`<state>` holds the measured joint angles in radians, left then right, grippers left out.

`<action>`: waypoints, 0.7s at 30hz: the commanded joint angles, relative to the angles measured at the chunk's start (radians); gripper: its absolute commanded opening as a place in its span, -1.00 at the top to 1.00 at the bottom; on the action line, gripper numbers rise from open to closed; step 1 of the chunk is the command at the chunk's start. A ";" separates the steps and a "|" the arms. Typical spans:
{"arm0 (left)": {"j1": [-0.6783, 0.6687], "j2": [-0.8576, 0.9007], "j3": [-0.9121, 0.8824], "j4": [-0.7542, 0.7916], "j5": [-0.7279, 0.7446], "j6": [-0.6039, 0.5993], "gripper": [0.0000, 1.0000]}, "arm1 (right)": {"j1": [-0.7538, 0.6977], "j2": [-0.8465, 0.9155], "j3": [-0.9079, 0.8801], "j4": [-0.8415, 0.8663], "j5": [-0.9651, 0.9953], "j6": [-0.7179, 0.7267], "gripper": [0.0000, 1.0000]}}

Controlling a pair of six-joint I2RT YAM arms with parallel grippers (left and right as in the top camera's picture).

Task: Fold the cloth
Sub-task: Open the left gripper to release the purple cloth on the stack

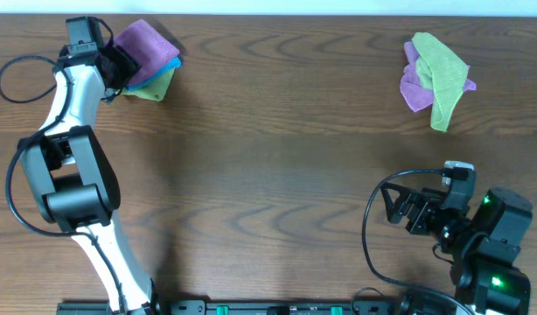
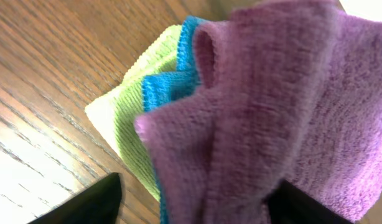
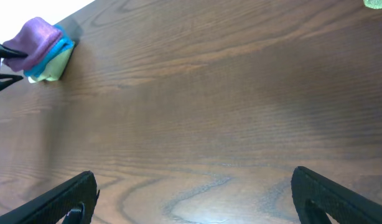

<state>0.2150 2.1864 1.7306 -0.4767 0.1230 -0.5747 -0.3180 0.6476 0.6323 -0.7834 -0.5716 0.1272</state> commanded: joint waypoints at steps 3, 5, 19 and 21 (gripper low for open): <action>0.010 -0.096 0.023 -0.011 -0.019 0.058 -0.91 | -0.008 -0.002 -0.005 0.002 -0.004 0.014 -0.98; 0.009 -0.123 0.023 -0.017 -0.022 0.076 -0.91 | -0.008 -0.002 -0.005 0.002 -0.004 0.014 -0.98; 0.009 -0.300 0.023 -0.088 -0.019 0.106 -0.91 | -0.008 -0.002 -0.005 0.002 -0.004 0.014 -0.99; 0.009 -0.304 0.023 -0.088 0.027 0.103 -0.91 | -0.008 -0.002 -0.005 0.002 -0.004 0.014 -0.99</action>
<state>0.2161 1.9125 1.7306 -0.5610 0.1169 -0.4889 -0.3180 0.6476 0.6323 -0.7834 -0.5716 0.1272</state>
